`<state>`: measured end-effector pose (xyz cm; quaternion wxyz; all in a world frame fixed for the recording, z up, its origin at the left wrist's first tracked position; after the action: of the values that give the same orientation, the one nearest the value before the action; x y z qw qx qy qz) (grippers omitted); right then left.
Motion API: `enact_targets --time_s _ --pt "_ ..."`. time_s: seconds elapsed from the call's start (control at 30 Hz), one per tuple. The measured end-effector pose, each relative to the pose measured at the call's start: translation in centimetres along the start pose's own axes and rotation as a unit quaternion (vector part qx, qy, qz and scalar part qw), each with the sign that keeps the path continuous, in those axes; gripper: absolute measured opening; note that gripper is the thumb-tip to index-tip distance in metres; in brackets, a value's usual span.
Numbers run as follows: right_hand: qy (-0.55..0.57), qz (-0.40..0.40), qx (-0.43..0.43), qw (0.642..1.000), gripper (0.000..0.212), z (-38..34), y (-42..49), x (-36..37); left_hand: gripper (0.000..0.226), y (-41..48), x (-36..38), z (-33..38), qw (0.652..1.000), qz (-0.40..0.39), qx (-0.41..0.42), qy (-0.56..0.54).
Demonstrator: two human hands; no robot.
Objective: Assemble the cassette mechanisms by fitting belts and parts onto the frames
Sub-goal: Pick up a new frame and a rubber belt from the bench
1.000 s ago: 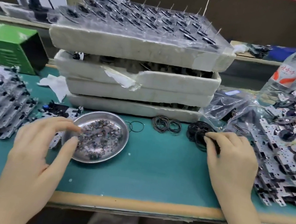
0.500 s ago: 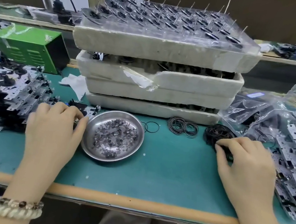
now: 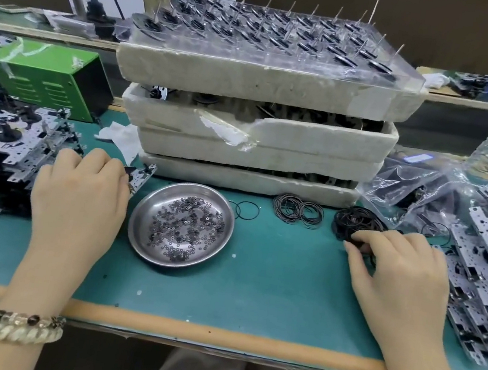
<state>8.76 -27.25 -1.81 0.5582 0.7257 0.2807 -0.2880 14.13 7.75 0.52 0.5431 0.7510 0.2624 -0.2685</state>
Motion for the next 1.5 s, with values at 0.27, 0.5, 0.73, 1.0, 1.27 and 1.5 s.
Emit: enact_targets --time_s 0.27,0.5,0.73,1.0,1.27,1.5 --pt "-0.042 -0.007 0.004 0.999 0.012 0.1 0.0 0.6 0.028 0.2 -1.7 -2.7 0.998 0.037 -0.056 -0.004" --pt "-0.063 0.004 -0.017 0.998 0.022 -0.3 -0.1 0.8 0.025 1.0 -5.0 -2.2 0.991 0.036 -0.059 -0.114" --pt "-0.054 -0.009 0.018 0.998 0.018 -0.2 0.2 0.5 0.023 2.8 -10.6 2.3 0.957 0.046 -0.033 -0.286" --pt "0.156 -0.086 0.177 0.968 0.002 3.3 0.4 1.2 0.029 0.9 -6.2 12.5 0.761 -0.067 -0.175 -0.621" --pt "0.287 -0.065 0.251 0.922 0.006 5.5 0.0 0.9 0.026 -1.1 0.8 15.6 0.689 -0.225 -0.270 -0.634" --pt "0.340 -0.013 0.256 0.905 0.010 6.0 -0.1 -0.1 0.030 -0.9 0.4 14.2 0.765 -0.198 -0.251 -0.559"
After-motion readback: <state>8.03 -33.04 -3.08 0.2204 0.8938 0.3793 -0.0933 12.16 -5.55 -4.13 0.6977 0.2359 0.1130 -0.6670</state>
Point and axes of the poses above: each hand's wrist, its own y-axis towards the middle knuckle, its own x-axis out of the palm, z = x × y, the point moved 10 cm from there along y, towards the middle knuckle, and after that the axes turned 10 degrees about x, right-handed, at the moved point
